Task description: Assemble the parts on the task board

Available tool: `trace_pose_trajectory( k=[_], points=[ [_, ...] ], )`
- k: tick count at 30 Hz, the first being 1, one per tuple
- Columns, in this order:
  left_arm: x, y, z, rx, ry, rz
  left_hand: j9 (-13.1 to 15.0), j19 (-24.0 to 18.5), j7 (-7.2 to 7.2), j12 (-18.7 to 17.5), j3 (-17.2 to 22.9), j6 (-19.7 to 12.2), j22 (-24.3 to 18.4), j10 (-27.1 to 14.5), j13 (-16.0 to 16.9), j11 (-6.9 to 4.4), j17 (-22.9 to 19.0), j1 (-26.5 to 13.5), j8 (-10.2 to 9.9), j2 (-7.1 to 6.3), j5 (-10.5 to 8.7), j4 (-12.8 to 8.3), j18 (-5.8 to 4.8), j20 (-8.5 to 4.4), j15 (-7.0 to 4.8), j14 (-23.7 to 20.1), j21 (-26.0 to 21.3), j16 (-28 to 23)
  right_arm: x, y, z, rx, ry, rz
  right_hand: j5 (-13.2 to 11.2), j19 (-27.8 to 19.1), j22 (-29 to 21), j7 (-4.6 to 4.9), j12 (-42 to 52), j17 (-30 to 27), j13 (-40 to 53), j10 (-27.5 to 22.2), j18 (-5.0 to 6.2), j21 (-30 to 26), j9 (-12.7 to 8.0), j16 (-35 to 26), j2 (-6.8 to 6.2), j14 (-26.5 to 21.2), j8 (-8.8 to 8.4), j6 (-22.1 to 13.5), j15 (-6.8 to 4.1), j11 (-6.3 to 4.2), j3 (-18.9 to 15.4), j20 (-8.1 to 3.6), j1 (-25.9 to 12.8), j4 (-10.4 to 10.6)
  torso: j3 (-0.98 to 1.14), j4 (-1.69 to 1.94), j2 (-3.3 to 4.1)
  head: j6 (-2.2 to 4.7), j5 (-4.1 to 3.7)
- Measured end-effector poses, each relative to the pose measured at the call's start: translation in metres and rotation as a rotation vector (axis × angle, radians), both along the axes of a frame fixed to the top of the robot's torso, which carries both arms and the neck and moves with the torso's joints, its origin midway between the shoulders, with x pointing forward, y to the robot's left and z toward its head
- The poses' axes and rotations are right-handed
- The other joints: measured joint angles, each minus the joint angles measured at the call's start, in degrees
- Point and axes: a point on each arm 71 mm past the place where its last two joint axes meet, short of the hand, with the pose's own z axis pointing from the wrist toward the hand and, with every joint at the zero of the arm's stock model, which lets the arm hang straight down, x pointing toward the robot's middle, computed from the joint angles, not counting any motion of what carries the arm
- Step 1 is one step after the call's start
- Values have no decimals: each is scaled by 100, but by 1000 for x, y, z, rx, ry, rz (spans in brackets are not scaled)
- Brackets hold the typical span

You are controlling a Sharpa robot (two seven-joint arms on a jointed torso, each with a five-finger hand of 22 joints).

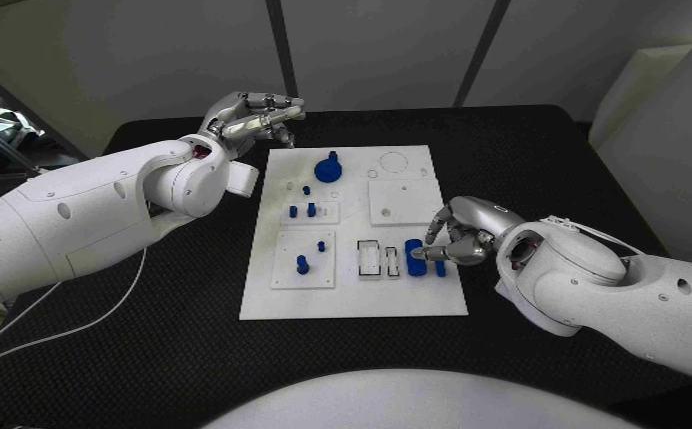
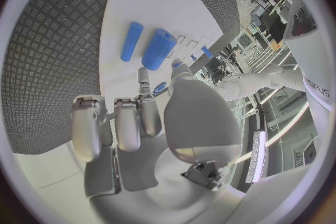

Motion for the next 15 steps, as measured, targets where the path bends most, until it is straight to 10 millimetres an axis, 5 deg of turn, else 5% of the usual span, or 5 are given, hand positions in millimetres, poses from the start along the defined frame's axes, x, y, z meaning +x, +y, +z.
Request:
trace_pose_trajectory(
  k=[15],
  points=[
    [0, 0, 0, 0, 0, -1, 0, 0, 0, 0, 0, 0, 1, 0, 0, 0, -1, 0, 0, 0, 0, 0, 0, 0, 0, 0, 0, 0, 3, 8, -15, -43, 52, -1, 25, 0, 0, -19, 0, -1, -1, -1, 1, 0, 67, 23, 106, 0, 83, -19, 0, 0, -83, 0, -107, -8, 0, -7, 4, -20, 34]
  ],
)
